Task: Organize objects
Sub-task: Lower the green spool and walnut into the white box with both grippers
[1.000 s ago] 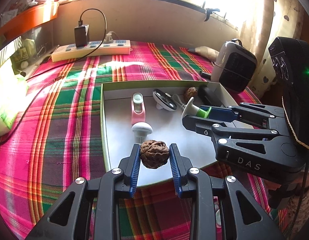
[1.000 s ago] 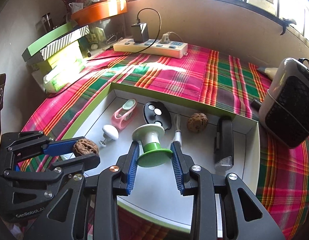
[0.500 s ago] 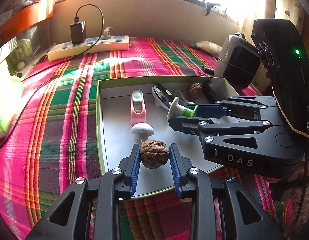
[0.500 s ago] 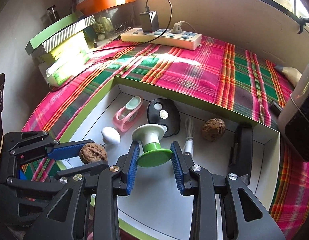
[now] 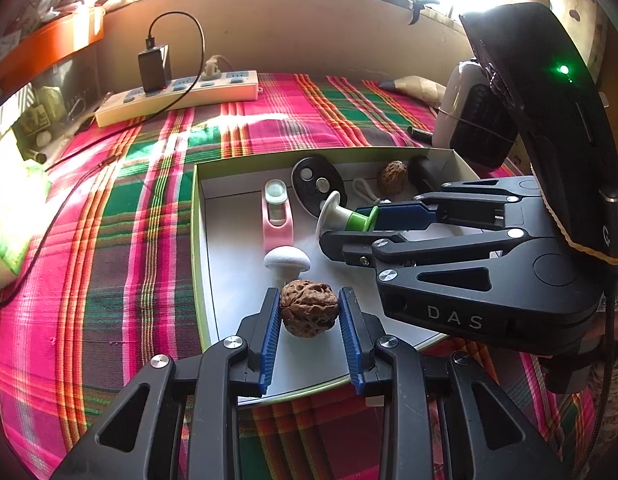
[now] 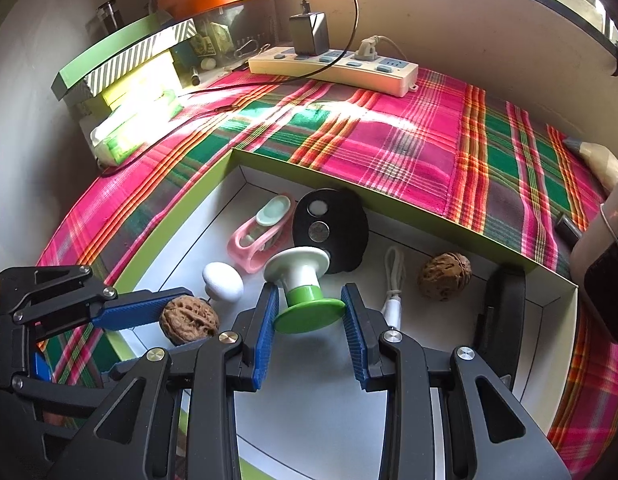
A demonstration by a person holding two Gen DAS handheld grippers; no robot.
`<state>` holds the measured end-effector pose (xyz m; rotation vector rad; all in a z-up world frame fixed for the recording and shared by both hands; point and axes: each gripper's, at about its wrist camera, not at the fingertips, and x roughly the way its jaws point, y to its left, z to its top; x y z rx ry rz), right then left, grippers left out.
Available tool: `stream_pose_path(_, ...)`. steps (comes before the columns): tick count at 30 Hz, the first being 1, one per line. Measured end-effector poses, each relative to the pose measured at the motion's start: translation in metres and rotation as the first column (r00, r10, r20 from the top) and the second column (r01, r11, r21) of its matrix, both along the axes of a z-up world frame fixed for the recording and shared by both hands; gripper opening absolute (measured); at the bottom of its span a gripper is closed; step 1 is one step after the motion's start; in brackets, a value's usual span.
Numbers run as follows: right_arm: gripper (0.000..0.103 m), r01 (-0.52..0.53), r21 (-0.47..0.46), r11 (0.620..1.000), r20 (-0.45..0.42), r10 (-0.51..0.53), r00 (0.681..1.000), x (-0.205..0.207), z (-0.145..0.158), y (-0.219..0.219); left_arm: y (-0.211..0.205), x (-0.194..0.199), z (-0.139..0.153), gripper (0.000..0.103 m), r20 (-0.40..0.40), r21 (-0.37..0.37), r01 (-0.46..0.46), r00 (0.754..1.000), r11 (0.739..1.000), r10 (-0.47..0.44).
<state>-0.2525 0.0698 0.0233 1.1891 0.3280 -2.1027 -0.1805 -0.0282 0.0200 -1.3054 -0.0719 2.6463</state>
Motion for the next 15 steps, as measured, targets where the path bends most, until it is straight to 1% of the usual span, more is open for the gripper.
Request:
stream_pose_path(10,0.034,-0.001,0.006,1.000,-0.016,0.001,1.000,0.0033,0.0004,-0.0018,-0.0004,-0.0002,-0.0005,0.027,0.002,-0.001,-0.001,1.000,1.000,0.001)
stream_pose_path(15,0.034,0.006,0.000,1.000,-0.009,-0.006,1.000,0.0018,0.0003,-0.0011,-0.0005,0.0000,-0.0002,0.027,0.003,-0.002,-0.002,1.000,1.000,0.002)
